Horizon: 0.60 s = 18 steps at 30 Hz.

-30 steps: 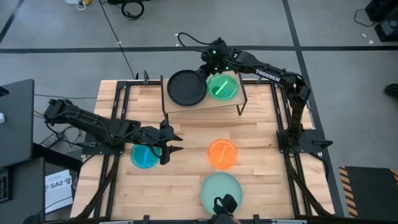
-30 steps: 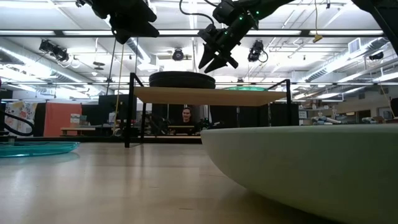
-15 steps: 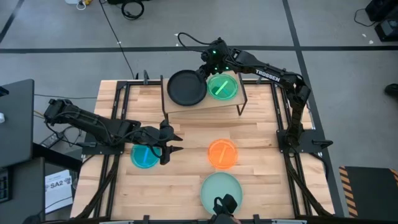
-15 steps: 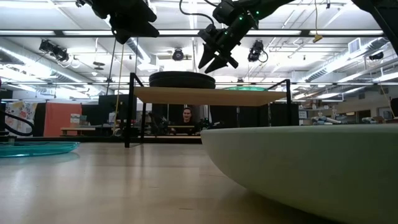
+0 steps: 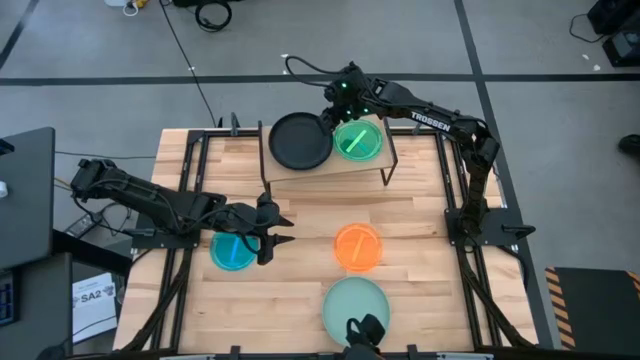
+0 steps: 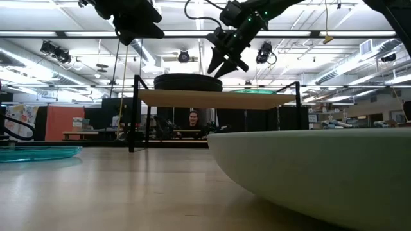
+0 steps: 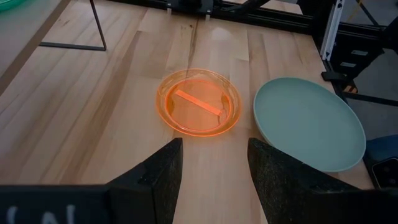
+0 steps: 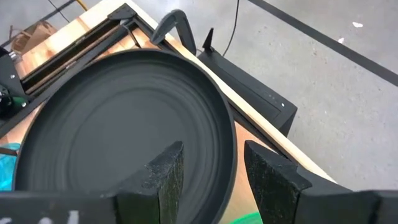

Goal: Place and stack plates onto a shelf
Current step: Stack the light blue plate on top of the green plate on the shelf

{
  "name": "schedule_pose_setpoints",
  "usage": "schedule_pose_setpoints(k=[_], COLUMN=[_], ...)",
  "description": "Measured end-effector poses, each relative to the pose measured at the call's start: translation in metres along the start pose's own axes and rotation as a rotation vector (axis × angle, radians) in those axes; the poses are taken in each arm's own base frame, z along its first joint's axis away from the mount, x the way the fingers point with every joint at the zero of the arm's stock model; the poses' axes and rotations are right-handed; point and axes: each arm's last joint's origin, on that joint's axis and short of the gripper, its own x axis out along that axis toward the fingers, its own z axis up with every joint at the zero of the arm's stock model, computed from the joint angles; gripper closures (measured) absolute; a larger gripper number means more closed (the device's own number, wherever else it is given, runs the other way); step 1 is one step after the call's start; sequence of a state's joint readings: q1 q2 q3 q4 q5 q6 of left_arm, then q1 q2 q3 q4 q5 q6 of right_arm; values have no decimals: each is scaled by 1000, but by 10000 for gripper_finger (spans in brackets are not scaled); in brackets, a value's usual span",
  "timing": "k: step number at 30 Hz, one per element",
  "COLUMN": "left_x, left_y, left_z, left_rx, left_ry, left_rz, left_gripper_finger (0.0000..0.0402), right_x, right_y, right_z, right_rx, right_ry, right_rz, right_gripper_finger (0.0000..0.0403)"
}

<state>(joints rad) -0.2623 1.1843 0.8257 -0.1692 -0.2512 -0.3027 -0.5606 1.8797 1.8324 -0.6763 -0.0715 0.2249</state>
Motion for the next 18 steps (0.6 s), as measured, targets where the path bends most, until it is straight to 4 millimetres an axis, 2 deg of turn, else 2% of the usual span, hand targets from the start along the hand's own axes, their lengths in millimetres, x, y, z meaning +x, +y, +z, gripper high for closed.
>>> schedule_pose_setpoints(k=[10,15,18], left_x=[0,0,0], left_y=[0,0,0], left_z=[0,0,0], left_rx=[0,1,0], left_ry=[0,1,1], left_rz=[0,0,0], left_gripper_finger=[214,214,214], right_x=[-5,-23,-42], right_y=[-2,-1,3], right_z=[-3,-3,-4], right_rx=[-65,-65,-98], right_ry=[36,51,62], right_rz=[-2,2,7], right_gripper_finger=[229,229,228])
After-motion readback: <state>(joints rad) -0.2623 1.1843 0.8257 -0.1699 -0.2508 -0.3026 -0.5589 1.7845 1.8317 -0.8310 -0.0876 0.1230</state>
